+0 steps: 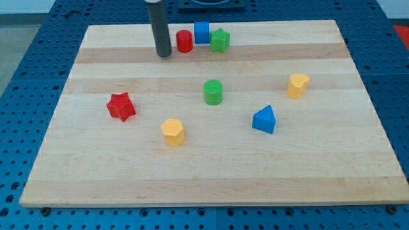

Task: Push the red circle to the blue cube

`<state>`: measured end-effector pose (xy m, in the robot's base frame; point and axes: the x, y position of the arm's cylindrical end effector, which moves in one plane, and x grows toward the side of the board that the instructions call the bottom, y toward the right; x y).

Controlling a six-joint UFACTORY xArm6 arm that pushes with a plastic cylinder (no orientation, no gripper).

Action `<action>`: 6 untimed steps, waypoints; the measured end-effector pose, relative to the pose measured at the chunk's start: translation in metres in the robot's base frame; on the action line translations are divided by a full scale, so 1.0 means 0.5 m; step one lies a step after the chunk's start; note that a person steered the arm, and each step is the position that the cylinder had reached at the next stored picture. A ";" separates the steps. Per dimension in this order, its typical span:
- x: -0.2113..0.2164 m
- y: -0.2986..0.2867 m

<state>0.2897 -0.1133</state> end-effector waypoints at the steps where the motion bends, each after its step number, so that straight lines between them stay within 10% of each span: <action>1: -0.014 -0.001; 6: -0.016 0.052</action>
